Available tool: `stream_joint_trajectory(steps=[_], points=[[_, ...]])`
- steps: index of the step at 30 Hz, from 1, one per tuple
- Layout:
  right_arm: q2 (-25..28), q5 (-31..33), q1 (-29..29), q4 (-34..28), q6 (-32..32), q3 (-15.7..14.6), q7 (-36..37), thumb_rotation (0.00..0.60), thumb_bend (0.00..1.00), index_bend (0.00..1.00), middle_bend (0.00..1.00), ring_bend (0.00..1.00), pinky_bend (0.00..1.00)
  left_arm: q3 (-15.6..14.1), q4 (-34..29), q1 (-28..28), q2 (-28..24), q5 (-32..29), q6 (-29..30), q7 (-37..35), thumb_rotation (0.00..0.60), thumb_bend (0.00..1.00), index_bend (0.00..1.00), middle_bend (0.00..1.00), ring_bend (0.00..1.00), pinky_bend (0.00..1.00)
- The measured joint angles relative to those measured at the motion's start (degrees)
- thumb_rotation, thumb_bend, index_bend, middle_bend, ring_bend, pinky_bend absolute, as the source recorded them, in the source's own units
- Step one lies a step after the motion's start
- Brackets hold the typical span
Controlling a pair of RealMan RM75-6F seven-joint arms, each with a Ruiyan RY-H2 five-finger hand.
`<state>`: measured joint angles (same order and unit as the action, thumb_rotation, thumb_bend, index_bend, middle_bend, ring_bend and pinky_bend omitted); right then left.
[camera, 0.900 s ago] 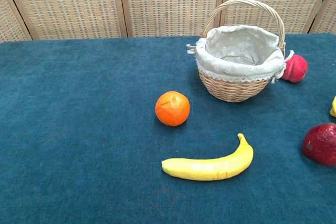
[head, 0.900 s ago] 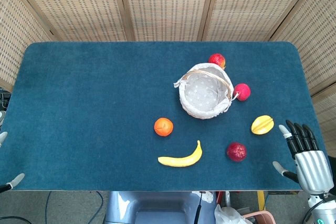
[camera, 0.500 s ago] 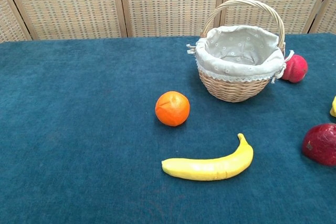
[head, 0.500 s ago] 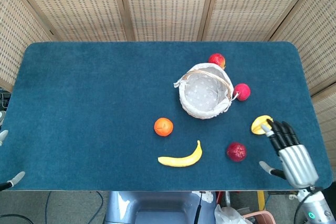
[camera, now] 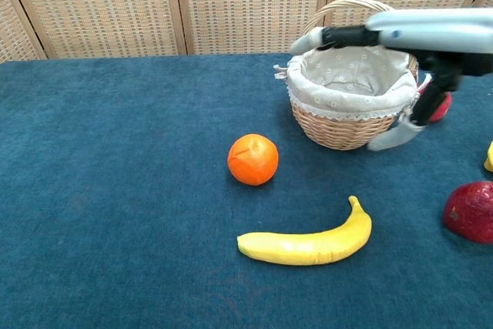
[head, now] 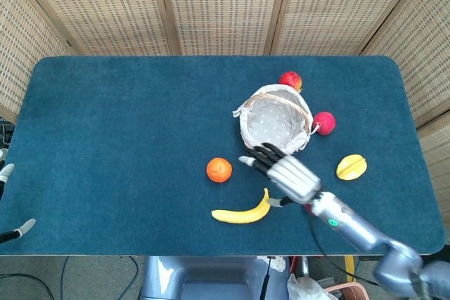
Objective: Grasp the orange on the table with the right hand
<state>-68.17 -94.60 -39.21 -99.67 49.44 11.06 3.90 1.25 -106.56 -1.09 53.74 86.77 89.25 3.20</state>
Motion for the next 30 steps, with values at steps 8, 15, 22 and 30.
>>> stream_joint_trajectory(steps=[8, 15, 22, 30], points=[[-14.70, 14.59, -12.21, 8.84, -11.10, 3.66, -12.79, 0.600, 0.00, 0.05, 0.02, 0.00, 0.03, 1.42, -0.09, 1.42, -0.59, -4.42, -2.78, -0.99, 0.600, 0.00, 0.00, 0.00, 0.00, 0.00], [-24.18, 26.17, -17.84, 17.16, -14.48, 3.88, -22.66, 0.600, 0.00, 0.07, 0.03, 0.00, 0.08, 1.92, 0.02, 2.16, -0.87, -6.13, -4.15, -1.41, 0.600, 0.00, 0.00, 0.00, 0.00, 0.00], [-28.77, 32.67, -21.15, 24.09, -14.50, 1.22, -30.42, 0.600, 0.13, 0.31, 0.26, 0.17, 0.37, 2.27, 0.21, 2.73, -1.04, -7.47, -5.18, -1.72, 0.600, 0.00, 0.00, 0.00, 0.00, 0.00], [-30.00, 34.78, -21.79, 25.89, -11.86, -0.76, -33.58, 0.600, 0.31, 0.49, 0.47, 0.37, 0.56, 2.27, 0.18, 3.13, -1.07, -7.96, -5.81, -1.51, 0.600, 0.00, 0.00, 0.00, 0.00, 0.00]])
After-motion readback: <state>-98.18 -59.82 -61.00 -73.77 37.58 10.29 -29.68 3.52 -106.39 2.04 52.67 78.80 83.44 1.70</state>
